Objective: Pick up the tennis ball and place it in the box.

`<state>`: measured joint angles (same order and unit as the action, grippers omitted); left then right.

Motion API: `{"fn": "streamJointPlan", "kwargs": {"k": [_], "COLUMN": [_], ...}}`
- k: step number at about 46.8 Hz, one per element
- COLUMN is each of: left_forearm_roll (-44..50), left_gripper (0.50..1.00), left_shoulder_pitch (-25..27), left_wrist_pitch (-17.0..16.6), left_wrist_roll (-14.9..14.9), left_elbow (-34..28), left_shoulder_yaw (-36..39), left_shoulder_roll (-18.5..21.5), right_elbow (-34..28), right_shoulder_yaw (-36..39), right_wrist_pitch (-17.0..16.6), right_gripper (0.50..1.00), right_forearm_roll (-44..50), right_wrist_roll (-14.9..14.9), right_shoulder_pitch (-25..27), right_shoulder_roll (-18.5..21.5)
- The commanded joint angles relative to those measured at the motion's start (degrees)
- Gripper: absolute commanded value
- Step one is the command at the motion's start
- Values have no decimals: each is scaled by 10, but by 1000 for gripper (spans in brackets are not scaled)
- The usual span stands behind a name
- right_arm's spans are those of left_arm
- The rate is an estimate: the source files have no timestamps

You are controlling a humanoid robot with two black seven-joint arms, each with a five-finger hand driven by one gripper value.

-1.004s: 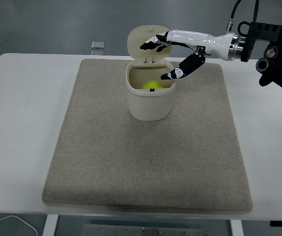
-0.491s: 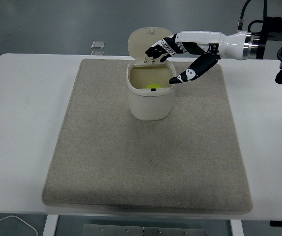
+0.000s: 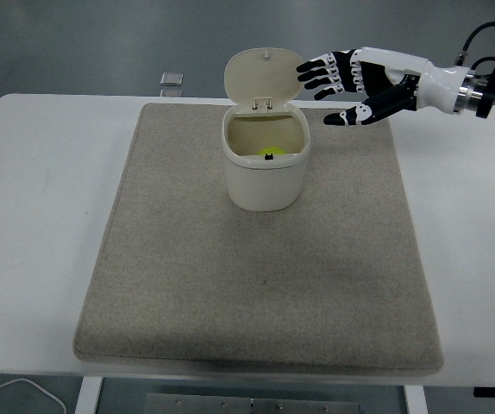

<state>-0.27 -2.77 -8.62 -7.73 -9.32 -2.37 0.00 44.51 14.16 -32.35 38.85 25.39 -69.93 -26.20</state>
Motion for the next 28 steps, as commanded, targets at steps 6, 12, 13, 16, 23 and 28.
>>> {"fn": "streamJointPlan", "kwargs": {"k": [6,12,13,16,23,28], "left_forearm_roll": [0,0,0,0,0,0], "left_gripper": [996,996,996,996,996,996], "left_shoulder_pitch": [0,0,0,0,0,0], "left_wrist_pitch": [0,0,0,0,0,0], "left_wrist_roll": [0,0,0,0,0,0], "left_elbow": [0,0,0,0,0,0], "left_shoulder_yaw": [0,0,0,0,0,0], "left_shoulder_roll": [0,0,0,0,0,0], "right_elbow": [-42,-51,-51,-51,-52,-52], "right_shoulder_yaw": [1,2,2,1,1,2], "right_wrist_pitch": [0,13,18,30,64,102], "right_gripper": [860,860,860,860,860,860], "right_forearm_roll": [-63,-111,-121,-152,-213,-259], "right_wrist_roll": [-1,-1,-1,-1,-33,-87], "right_shoulder_pitch": [21,43,45,56,73,78], "right_shoulder_roll": [1,9,11,12,14,32]}}
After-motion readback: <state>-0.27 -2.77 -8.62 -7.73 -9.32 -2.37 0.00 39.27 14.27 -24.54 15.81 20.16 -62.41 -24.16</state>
